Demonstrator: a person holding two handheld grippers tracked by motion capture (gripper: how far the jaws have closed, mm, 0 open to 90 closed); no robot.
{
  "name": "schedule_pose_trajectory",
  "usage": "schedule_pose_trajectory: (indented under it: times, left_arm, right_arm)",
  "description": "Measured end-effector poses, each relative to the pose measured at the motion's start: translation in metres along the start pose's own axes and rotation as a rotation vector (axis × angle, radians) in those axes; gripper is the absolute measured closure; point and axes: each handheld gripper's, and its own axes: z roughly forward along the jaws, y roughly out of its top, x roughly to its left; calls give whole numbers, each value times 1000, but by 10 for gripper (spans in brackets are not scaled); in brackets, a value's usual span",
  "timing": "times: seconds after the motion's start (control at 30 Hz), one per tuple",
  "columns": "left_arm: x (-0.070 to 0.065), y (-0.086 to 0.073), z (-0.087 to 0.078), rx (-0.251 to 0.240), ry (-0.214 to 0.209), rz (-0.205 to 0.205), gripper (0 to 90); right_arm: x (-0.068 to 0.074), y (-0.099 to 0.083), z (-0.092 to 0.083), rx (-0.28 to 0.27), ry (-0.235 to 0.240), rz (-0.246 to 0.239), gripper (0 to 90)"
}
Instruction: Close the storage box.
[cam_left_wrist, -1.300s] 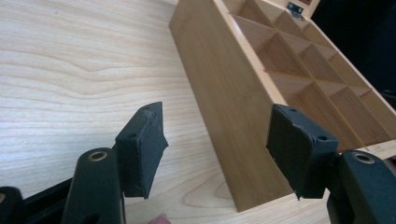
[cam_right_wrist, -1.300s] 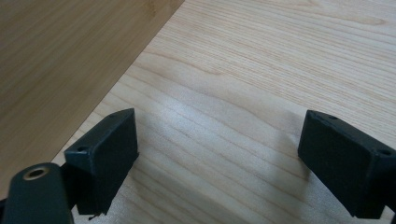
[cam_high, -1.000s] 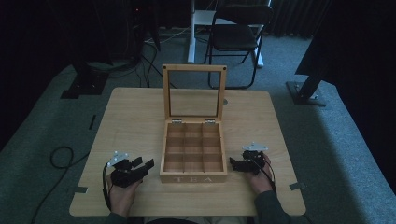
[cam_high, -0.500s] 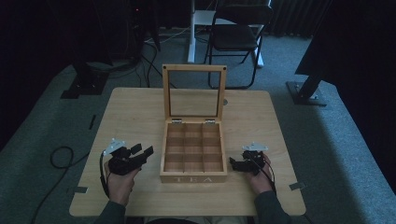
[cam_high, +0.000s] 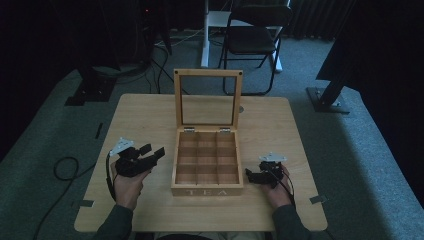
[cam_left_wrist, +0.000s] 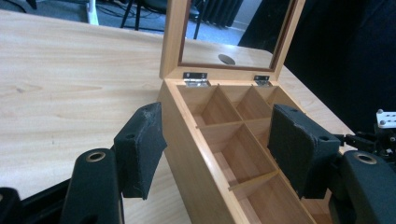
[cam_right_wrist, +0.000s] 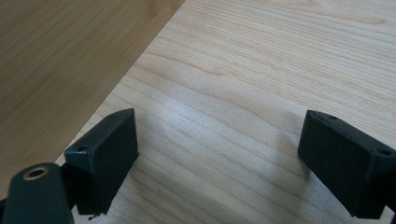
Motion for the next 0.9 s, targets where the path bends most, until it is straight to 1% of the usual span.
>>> schedule_pose_trajectory:
  times: [0.1, 0.2, 0.3, 0.47, 0.57, 0.6, 0.77, 0.8, 0.9]
  left_arm:
    - [-2, 8, 2, 3, 11, 30, 363]
    - [-2, 15, 3, 1, 20, 45, 363]
    - [-3, 22, 5, -8, 39, 67, 363]
    - [0, 35, 5, -21, 55, 97, 363]
    - [3, 41, 6, -32, 63, 103, 363]
    - [3, 43, 7, -35, 64, 100, 363]
    - [5, 51, 12, -46, 64, 113, 355]
    - [5, 52, 13, -48, 64, 120, 350]
    - [5, 57, 17, -44, 65, 157, 346]
  right_arm:
    - [0, 0, 0, 0, -1, 0, 116]
    - [0, 0, 0, 0, -1, 0, 116]
    - [0, 0, 0, 0, -1, 1, 116]
    - [0, 0, 0, 1, -1, 1, 116]
    - [0, 0, 0, 1, -1, 2, 116]
    - [0, 0, 0, 1, -2, 3, 116]
    - [1, 0, 0, 0, 2, -3, 116]
    - [1, 0, 0, 0, 3, -4, 116]
    - [1, 0, 0, 0, 3, -4, 116]
